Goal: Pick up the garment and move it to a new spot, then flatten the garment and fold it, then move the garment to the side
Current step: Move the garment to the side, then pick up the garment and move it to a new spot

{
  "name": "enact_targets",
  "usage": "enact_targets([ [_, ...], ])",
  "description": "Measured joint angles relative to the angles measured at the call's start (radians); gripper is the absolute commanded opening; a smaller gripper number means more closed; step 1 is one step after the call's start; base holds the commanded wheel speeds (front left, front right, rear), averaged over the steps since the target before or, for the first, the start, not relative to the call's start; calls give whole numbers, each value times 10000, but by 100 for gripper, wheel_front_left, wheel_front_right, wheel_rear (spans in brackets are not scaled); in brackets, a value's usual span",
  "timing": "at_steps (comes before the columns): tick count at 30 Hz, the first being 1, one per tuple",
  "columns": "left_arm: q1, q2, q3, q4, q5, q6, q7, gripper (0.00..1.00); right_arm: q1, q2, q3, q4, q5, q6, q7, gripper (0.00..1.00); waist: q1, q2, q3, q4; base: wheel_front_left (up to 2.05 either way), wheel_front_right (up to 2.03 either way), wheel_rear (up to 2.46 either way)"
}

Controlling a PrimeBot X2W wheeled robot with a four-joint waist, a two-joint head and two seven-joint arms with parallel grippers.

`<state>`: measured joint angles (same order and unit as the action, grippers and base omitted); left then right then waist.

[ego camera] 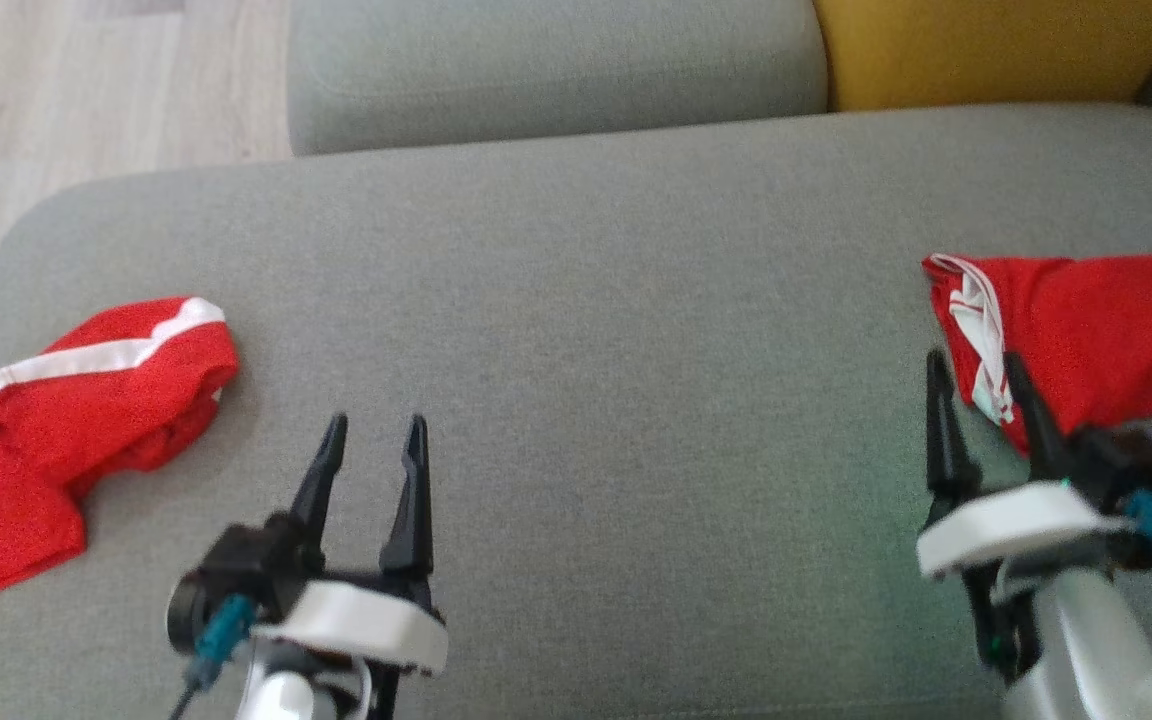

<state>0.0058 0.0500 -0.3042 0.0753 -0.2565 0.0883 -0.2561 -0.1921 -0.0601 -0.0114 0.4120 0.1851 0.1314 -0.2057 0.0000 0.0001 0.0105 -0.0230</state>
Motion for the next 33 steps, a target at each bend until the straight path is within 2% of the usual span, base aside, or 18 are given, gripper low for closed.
enact_targets([
  [6, 755, 25, -8, -79, 148, 88, 2, 100, 1254, 111, 75, -744, -640, 2, -249, 100, 0, 0, -384, 234, 0, 0, 0],
  [11, 1003, 29, 19, -291, 322, 174, 2, 100, 1878, 127, 157, -1026, -706, 0, -337, 100, 0, 0, -494, 349, 0, 0, 0],
  [33, 1138, 31, 280, -360, 127, 167, 2, 100, 2012, 138, 391, -1116, -274, 2, -424, 100, 0, 0, -435, 337, 0, 0, 0],
])
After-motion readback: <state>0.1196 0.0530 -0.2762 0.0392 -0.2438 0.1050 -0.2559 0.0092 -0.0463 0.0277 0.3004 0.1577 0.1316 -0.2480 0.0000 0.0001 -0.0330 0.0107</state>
